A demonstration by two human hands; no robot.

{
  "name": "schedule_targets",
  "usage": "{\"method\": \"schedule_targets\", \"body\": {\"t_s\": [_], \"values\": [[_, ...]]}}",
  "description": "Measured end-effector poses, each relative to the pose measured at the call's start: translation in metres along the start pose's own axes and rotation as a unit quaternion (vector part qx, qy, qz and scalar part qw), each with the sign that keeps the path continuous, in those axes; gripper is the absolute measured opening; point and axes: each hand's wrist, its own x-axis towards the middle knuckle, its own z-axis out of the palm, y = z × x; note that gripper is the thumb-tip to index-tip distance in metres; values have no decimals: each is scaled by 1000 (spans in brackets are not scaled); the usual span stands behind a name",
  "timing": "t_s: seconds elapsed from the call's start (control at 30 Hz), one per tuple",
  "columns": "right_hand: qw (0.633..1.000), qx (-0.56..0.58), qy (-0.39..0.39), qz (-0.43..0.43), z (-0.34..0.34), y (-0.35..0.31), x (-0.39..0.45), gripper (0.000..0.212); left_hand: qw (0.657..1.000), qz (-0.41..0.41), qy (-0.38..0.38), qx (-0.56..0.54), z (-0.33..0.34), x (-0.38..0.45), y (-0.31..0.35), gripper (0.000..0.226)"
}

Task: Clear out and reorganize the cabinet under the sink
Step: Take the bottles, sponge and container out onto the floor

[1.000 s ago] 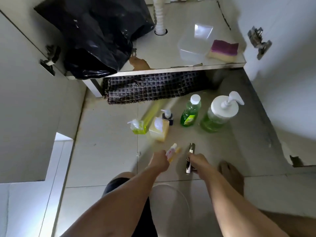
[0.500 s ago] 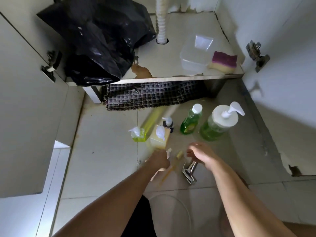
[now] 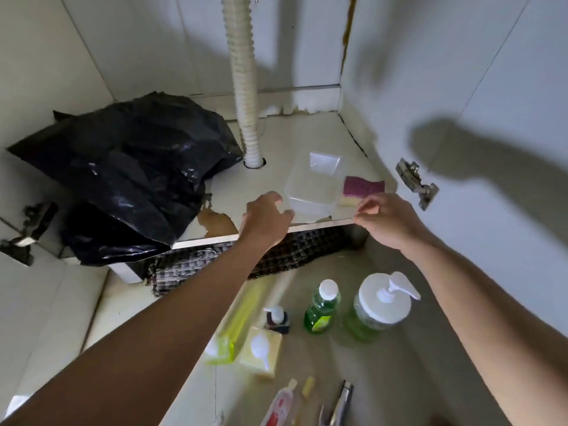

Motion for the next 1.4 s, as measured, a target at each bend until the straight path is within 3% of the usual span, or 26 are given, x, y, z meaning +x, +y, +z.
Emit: {"method": "schedule_targets", "body": {"t_s": [0.13, 0.23, 0.33, 0.43, 0.6, 0.67, 0.77, 0.87, 1.03, 1.17, 1.27, 1.4], "values": [[974, -223, -30, 32, -1, 43, 61, 30, 987, -98, 8, -127, 6, 46, 22, 53], [957, -287, -15, 23, 2, 56, 87, 44, 978, -132, -20, -158, 17, 64, 29, 44], [944, -331, 5, 6, 10, 63, 102, 35, 968, -162, -38, -189, 30, 78, 31, 32], [932, -359, 45, -6, 16, 68, 108, 25, 931, -205, -78, -291, 34, 87, 27, 24], [947, -315, 67, -2, 9, 62, 103, 17, 937, -174, -40, -299, 24, 76, 15, 30], [964, -254, 78, 18, 2, 54, 95, 18, 935, -160, -54, -311, 18, 61, 10, 16], [979, -169, 116, 25, -16, 31, 63, 23, 922, -150, -14, -357, 0, 32, 7, 21], [989, -80, 121, 10, -33, 12, 12, 21, 937, -122, -6, -326, -25, -10, 7, 20], [991, 78, 73, 79, -52, 1, -87, 16, 914, -116, -124, -369, -44, -85, -7, 10], [969, 170, -111, 143, -61, 25, -163, 13, 888, -151, -212, -378, -40, -131, -41, 19], [949, 101, -224, 200, -47, 62, -190, 15, 893, -191, -259, -313, -24, -169, -62, 28], [912, -21, -264, 313, -4, 126, -208, 14, 886, -253, -288, -262, 14, -217, -79, 24]]}}
